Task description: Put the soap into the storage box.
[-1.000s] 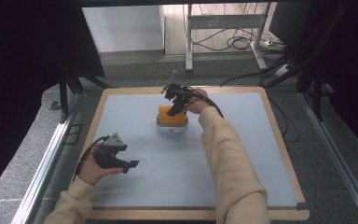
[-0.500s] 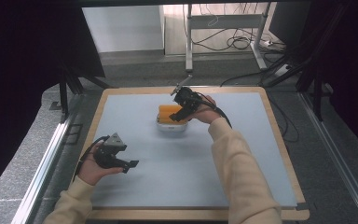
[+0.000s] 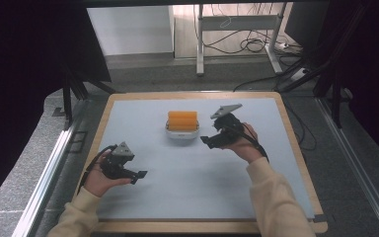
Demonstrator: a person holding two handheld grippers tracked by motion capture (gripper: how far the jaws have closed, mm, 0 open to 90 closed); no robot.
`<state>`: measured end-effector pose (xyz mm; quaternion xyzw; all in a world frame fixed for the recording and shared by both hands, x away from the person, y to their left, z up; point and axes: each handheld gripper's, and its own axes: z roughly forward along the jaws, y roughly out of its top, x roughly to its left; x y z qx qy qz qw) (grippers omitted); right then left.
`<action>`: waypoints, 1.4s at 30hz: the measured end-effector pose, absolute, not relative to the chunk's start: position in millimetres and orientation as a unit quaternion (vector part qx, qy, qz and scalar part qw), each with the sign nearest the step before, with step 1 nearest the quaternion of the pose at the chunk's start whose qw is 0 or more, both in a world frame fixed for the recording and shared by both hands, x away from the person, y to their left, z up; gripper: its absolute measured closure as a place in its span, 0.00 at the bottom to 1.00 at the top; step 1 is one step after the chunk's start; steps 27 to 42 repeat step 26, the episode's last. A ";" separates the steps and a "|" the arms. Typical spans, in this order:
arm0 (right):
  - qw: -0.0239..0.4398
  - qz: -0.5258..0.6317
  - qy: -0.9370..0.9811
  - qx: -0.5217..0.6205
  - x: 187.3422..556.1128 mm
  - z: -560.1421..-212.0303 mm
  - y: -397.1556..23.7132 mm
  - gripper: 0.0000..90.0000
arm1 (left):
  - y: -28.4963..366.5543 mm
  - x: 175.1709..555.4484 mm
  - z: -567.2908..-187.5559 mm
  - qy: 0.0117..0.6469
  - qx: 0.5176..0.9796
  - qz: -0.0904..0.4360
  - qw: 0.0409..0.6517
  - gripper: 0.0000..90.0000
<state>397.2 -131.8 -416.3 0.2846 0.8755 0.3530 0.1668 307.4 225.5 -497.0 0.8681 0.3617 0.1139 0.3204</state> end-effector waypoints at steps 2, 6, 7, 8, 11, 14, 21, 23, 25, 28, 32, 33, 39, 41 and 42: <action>0.172 0.358 0.870 0.293 385.0 -417.7 -146.0 0.20 | 224.7 307.4 -497.5 0.361 0.869 0.113 0.318 0.19; 0.172 0.373 0.858 0.309 362.6 -425.6 -174.6 0.20 | 223.3 306.8 -497.6 0.359 0.870 0.113 0.319 0.19; 0.175 0.372 0.856 0.312 358.1 -428.4 -181.4 0.20 | 223.1 306.8 -497.6 0.360 0.870 0.113 0.319 0.19; 0.176 0.369 0.855 0.319 353.3 -431.3 -187.0 0.19 | 222.7 306.7 -497.9 0.361 0.869 0.113 0.320 0.19; 0.184 0.368 0.847 0.337 340.6 -440.0 -202.1 0.19 | 222.3 306.5 -498.1 0.359 0.870 0.113 0.317 0.19; 0.181 0.366 0.845 0.345 330.9 -450.6 -213.2 0.18 | 221.7 306.1 -498.5 0.362 0.868 0.113 0.320 0.19; 0.178 0.364 0.837 0.367 328.7 -462.1 -225.1 0.17 | 221.5 306.6 -498.5 0.360 0.870 0.114 0.319 0.19; 0.183 0.368 0.834 0.368 329.0 -460.7 -223.8 0.16 | 221.6 306.7 -497.7 0.359 0.870 0.113 0.319 0.19; 0.190 0.366 0.834 0.367 327.9 -460.3 -222.4 0.16 | 222.3 307.0 -497.1 0.359 0.869 0.114 0.321 0.19; 0.191 0.365 0.835 0.366 327.5 -460.9 -221.9 0.15 | 222.3 307.0 -497.1 0.359 0.869 0.114 0.321 0.19; 0.191 0.365 0.835 0.366 327.5 -460.9 -221.9 0.15 | 222.3 307.0 -497.1 0.359 0.869 0.114 0.321 0.19; 0.191 0.365 0.835 0.366 327.5 -460.9 -221.9 0.15 | 222.3 307.0 -497.1 0.359 0.869 0.114 0.321 0.19; 0.191 0.365 0.835 0.366 327.5 -460.9 -221.9 0.15 | 222.3 307.0 -497.1 0.359 0.869 0.114 0.321 0.19; 0.191 0.365 0.835 0.366 327.5 -460.9 -221.9 0.15 | 222.3 307.0 -497.1 0.359 0.869 0.114 0.321 0.19; 0.191 0.365 0.835 0.366 327.5 -460.9 -221.9 0.15 | 222.3 307.0 -497.1 0.359 0.869 0.114 0.321 0.19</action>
